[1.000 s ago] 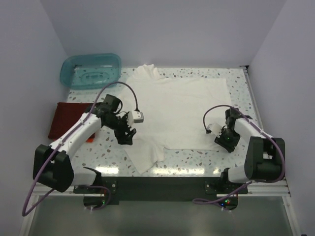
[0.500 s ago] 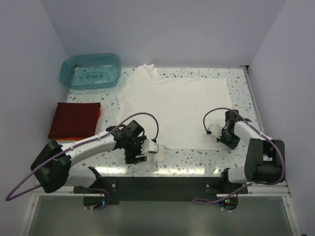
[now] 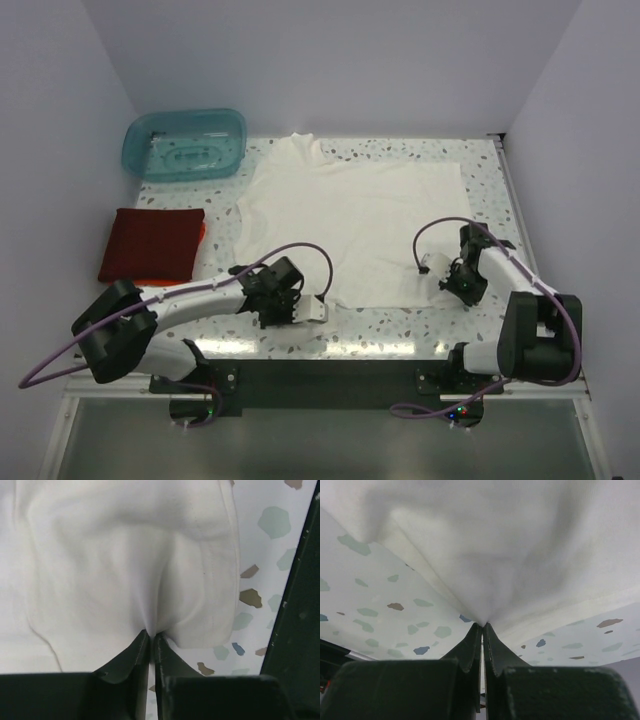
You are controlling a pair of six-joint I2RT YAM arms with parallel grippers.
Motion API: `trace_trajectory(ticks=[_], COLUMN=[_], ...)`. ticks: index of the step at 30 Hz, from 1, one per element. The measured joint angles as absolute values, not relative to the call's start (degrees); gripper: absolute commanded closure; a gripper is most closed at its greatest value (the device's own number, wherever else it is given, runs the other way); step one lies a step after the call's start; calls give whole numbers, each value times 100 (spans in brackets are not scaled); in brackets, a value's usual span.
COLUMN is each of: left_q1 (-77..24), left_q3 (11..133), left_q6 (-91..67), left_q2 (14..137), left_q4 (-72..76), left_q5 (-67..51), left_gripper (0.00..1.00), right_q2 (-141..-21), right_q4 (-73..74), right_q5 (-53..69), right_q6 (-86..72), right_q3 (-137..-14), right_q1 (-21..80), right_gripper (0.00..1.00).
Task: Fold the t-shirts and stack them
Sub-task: Fold the tshirt
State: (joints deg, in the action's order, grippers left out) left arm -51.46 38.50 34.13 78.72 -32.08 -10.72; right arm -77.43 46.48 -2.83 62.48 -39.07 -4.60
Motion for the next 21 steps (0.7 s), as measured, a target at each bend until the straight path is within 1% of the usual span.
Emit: trace_trajectory(ticks=[1, 3, 8, 11, 15, 21], left_q1=[-5144, -5146, -5068, -4510, -3760, -3398], left_q3=[3857, 3868, 4154, 4659, 5461, 6285], left_q6=[3420, 3454, 3570, 3747, 4066, 4471], left_q2=[7848, 7730, 7109, 6945, 7155, 7841], left_q4=[-3277, -3592, -4501, -5017, -5356, -5629], left_q5=[-1081, -1164, -1466, -1732, -1872, -2038], left_gripper=[95, 100, 100, 100, 100, 100], right_q2=[-7719, -7616, -7142, -6995, -7205, -7975], right_q4=[4727, 4919, 5404, 5734, 5986, 6095], right_q5=[-239, -189, -143, -38, 69, 145], right_q6=[6267, 6322, 6569, 6718, 6829, 6866], right_q3=[-3955, -4058, -4178, -4313, -4681, -5430], right_q1=[-469, -515, -692, -777, -845, -869], right_gripper=[100, 100, 100, 100, 100, 100])
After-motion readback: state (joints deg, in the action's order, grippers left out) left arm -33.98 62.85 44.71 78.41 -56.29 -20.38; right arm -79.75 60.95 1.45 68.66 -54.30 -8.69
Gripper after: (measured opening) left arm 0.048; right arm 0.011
